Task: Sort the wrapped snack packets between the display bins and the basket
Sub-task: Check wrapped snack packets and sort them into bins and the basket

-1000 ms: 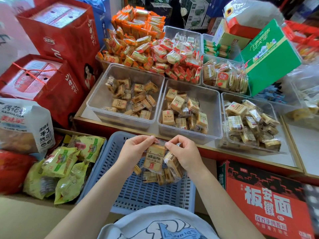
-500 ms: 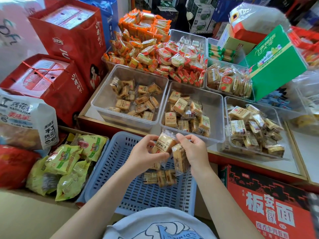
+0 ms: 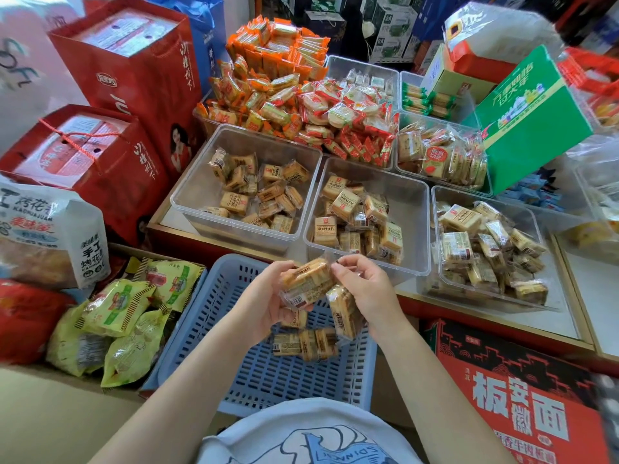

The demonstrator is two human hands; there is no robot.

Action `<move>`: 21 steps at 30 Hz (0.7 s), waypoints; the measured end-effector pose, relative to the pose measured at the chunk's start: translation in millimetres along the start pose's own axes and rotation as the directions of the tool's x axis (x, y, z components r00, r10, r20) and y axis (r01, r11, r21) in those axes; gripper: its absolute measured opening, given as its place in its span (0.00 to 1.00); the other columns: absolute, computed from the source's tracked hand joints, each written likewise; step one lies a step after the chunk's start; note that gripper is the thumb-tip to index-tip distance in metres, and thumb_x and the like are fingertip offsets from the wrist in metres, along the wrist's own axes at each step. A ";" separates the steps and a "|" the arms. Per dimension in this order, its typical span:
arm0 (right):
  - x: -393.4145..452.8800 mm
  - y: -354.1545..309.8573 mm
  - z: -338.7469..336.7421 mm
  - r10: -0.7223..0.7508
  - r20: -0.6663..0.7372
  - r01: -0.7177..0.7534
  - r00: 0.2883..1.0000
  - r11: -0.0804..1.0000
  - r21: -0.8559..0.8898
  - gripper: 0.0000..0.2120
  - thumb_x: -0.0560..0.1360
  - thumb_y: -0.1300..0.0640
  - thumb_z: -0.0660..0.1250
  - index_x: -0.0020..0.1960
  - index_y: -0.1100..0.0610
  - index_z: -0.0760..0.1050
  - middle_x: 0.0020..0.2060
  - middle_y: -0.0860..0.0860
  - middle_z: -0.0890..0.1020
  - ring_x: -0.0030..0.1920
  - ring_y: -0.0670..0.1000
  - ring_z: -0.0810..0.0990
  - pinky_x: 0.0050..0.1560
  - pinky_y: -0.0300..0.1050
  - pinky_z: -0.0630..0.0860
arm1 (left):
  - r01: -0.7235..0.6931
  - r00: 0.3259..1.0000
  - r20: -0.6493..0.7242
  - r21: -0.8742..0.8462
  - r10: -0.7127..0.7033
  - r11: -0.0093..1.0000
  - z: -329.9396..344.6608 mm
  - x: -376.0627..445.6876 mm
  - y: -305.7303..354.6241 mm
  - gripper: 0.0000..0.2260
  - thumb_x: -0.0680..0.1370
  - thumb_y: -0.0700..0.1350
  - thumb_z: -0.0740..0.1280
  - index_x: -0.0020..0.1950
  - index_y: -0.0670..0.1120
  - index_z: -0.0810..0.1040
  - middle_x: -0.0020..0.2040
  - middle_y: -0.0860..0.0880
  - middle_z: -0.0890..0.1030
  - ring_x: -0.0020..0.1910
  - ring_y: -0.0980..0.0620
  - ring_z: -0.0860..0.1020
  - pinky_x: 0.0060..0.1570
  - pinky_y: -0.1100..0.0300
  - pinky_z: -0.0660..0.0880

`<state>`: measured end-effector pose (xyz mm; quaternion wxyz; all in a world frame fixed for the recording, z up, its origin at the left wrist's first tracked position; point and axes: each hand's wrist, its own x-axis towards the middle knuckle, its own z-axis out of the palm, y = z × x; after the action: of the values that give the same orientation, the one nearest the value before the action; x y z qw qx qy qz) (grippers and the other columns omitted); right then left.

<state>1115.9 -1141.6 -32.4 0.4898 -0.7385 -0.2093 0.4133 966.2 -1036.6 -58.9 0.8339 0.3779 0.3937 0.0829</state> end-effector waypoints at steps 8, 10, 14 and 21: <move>11.2 7.9 -3.7 0.039 -0.069 -0.039 0.997 0.999 -0.002 0.07 0.81 0.56 0.68 0.47 0.58 0.80 0.42 0.62 0.84 0.40 0.54 0.80 0.44 0.51 0.78 | -0.241 0.940 -0.233 0.067 0.250 0.968 6.1 2.0 -5.8 0.11 0.82 0.48 0.67 0.61 0.45 0.75 0.50 0.41 0.85 0.35 0.49 0.83 0.21 0.62 0.71; 12.9 10.0 0.3 0.036 -0.064 -0.037 0.997 0.999 -0.016 0.07 0.81 0.56 0.68 0.47 0.59 0.79 0.39 0.59 0.82 0.40 0.55 0.79 0.44 0.51 0.77 | -0.293 0.909 -0.289 0.067 0.300 0.954 7.9 0.4 -5.7 0.08 0.82 0.47 0.67 0.58 0.45 0.74 0.45 0.43 0.86 0.33 0.49 0.82 0.20 0.62 0.71; 16.4 11.8 6.1 0.025 -0.059 -0.025 0.998 1.000 0.001 0.07 0.81 0.57 0.67 0.47 0.59 0.79 0.44 0.66 0.82 0.40 0.55 0.79 0.43 0.51 0.76 | -0.353 0.881 -0.306 0.082 0.360 0.932 7.0 -1.3 -8.0 0.07 0.83 0.46 0.66 0.56 0.44 0.74 0.45 0.43 0.87 0.34 0.49 0.84 0.21 0.62 0.72; 22.1 12.0 4.7 -0.007 -0.069 0.006 0.998 1.000 -0.025 0.09 0.81 0.55 0.68 0.41 0.51 0.79 0.46 0.67 0.82 0.43 0.65 0.81 0.49 0.65 0.80 | -0.376 0.825 -0.338 0.269 0.452 0.887 7.5 5.1 -13.2 0.07 0.85 0.45 0.61 0.50 0.44 0.73 0.45 0.43 0.85 0.36 0.51 0.85 0.27 0.62 0.73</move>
<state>1123.5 -1128.5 -53.0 0.4890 -0.7576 -0.1997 0.3833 972.9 -1047.8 -68.1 0.6599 0.5081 0.4663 0.2983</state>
